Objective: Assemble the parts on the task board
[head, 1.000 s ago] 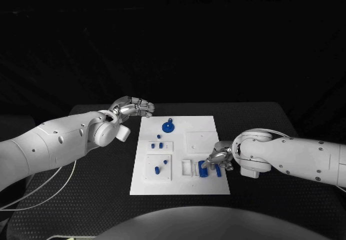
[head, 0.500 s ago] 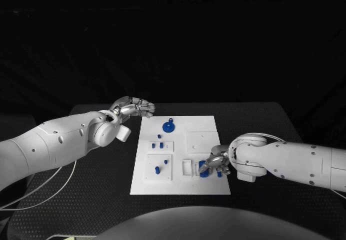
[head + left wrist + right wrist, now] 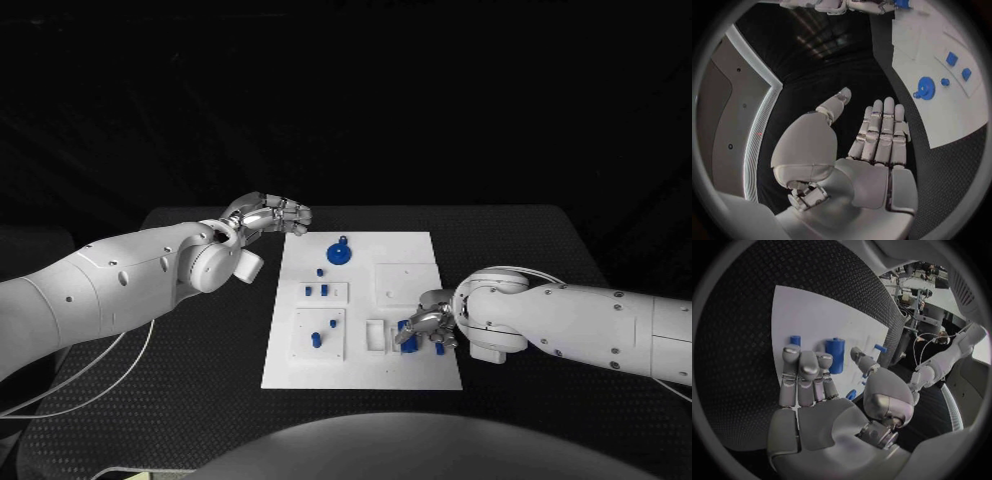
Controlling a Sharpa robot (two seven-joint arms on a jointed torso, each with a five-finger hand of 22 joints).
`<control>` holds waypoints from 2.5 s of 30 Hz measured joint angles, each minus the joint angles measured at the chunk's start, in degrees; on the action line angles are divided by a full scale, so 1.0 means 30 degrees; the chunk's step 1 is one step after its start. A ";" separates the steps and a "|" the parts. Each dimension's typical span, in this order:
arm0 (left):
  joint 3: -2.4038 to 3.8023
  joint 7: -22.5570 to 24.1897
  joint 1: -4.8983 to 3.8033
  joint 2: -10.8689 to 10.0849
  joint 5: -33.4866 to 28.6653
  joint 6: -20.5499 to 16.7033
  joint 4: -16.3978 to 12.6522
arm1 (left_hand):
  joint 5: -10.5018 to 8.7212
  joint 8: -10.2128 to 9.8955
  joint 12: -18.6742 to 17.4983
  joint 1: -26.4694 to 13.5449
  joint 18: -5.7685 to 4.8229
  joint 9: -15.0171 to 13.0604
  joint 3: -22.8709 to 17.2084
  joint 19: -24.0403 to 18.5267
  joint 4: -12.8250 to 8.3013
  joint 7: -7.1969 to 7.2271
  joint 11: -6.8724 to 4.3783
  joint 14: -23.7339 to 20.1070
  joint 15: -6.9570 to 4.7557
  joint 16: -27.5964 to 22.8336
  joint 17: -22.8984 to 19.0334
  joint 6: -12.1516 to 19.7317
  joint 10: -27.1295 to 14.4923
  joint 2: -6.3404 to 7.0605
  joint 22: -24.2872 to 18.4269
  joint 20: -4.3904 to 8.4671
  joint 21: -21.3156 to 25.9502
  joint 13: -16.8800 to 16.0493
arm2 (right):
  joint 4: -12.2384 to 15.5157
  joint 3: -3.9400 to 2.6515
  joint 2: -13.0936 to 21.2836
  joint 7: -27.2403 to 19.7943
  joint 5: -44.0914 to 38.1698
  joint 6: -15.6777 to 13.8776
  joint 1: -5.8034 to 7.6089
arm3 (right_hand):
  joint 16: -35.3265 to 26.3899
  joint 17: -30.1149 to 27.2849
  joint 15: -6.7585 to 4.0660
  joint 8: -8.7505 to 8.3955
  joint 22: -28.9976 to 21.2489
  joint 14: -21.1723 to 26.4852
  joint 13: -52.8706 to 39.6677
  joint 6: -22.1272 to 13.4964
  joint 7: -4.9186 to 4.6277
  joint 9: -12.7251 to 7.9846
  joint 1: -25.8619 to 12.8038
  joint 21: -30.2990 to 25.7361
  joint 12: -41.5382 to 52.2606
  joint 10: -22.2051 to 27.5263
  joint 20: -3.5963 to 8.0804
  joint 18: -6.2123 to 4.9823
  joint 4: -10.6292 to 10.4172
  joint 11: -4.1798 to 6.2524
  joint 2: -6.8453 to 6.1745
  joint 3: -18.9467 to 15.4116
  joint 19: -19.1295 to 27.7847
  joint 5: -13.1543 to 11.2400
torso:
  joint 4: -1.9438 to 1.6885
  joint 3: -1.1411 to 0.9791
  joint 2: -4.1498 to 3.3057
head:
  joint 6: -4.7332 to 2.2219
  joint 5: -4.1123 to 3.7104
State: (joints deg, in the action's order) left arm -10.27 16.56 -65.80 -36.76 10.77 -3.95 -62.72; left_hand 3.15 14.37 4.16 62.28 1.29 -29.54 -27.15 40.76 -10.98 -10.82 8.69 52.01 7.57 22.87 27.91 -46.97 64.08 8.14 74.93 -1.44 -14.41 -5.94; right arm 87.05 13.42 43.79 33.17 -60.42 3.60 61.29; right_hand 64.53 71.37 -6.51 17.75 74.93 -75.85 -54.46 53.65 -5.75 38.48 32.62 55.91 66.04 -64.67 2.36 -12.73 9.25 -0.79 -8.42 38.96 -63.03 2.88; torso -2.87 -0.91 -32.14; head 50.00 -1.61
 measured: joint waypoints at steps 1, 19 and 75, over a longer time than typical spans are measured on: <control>0.0000 -0.0001 -0.0001 -0.0002 -0.0001 0.0004 -0.0002 | 0.0000 0.0000 0.0000 0.0000 0.0001 0.0000 0.0000 0.0000 0.0000 0.0000 0.0000 0.0000 0.0000 0.0000 0.0000 0.0000 0.0000 0.0000 0.0000 0.0000 0.0000 0.0013 | -0.0068 0.0008 -0.0011 -0.0005 -0.0021 -0.0059 -0.0008 | 0.0016 -0.0014 -0.0009 -0.0446 0.0002 0.0077 0.0001 0.0352 0.0071 -0.0324 -0.0009 -0.0010 0.0009 0.0739 -0.0027 -0.0007 0.0082 0.0234 0.0208 0.0065 0.0036 0.0000 | 0.0000 0.0000 -0.0004 | 0.0000 0.0011; 0.0000 -0.0021 -0.0002 -0.0008 -0.0009 0.0066 0.0017 | 0.0000 0.0000 0.0000 0.0000 0.0001 -0.0002 -0.0001 0.0000 -0.0001 0.0000 0.0000 0.0000 0.0000 0.0000 0.0015 0.0000 -0.0001 0.0000 -0.0005 0.0000 0.0075 0.0011 | 0.0030 0.0045 0.0020 0.0137 -0.0279 -0.0713 -0.0051 | 0.0232 -0.0278 -0.0084 -0.0172 -0.0002 0.0003 0.0004 0.0633 0.0073 0.0146 0.1053 0.0224 0.0080 0.0698 -0.0033 -0.0057 0.1086 0.0569 0.1552 0.2066 0.0037 -0.0019 | 0.0020 -0.0009 -0.0015 | 0.0000 0.0106; 0.0001 -0.0082 -0.0022 -0.0062 -0.0024 0.0202 -0.0040 | 0.0000 0.0000 0.0000 0.0000 0.0001 0.0038 0.0042 -0.0001 0.0042 0.0000 0.0000 0.0000 0.0000 0.0001 0.0037 0.0000 0.0000 0.0000 -0.0001 0.0000 0.0151 0.0054 | -0.0445 0.0256 -0.1787 0.0385 0.2488 -0.0579 0.0966 | 0.0303 -0.0619 -0.0034 -0.0224 -0.0007 -0.0025 0.0074 0.0866 0.0105 0.0202 0.0319 0.0292 0.0076 0.0494 -0.0109 -0.0075 0.0970 0.0502 0.1121 0.2379 -0.0033 -0.0073 | 0.0009 0.0002 -0.0075 | 0.0000 0.0597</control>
State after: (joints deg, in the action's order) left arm -10.27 16.31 -65.87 -36.95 10.70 -3.34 -62.84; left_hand 3.15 14.37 4.16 62.28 1.29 -29.43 -27.02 40.76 -10.86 -10.82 8.69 52.01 7.57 22.88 28.02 -46.97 64.08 8.14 74.93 -1.44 -13.95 -5.78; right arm 85.71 14.19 38.43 34.32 -52.96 1.86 64.19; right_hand 65.44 69.51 -6.61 17.08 74.90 -75.93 -54.24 56.25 -5.44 39.08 33.58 56.79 66.27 -63.19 2.03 -12.95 12.16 0.72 -5.05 46.10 -63.13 2.66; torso -2.84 -0.90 -32.36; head 50.00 0.18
